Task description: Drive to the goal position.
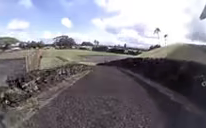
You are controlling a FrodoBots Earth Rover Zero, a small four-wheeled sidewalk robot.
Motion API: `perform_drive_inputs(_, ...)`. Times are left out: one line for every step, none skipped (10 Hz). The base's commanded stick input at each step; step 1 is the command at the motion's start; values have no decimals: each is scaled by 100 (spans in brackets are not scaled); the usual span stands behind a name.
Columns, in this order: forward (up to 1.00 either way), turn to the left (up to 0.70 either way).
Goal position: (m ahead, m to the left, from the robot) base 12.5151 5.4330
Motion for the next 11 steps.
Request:
perform_drive_inputs(85,0)
perform_drive_inputs(85,0)
perform_drive_inputs(85,-8)
perform_drive_inputs(85,-22)
perform_drive_inputs(85,-31)
perform_drive_inputs(85,-34)
perform_drive_inputs(85,-33)
perform_drive_inputs(85,0)
perform_drive_inputs(85,0)
perform_drive_inputs(85,0)
perform_drive_inputs(85,0)
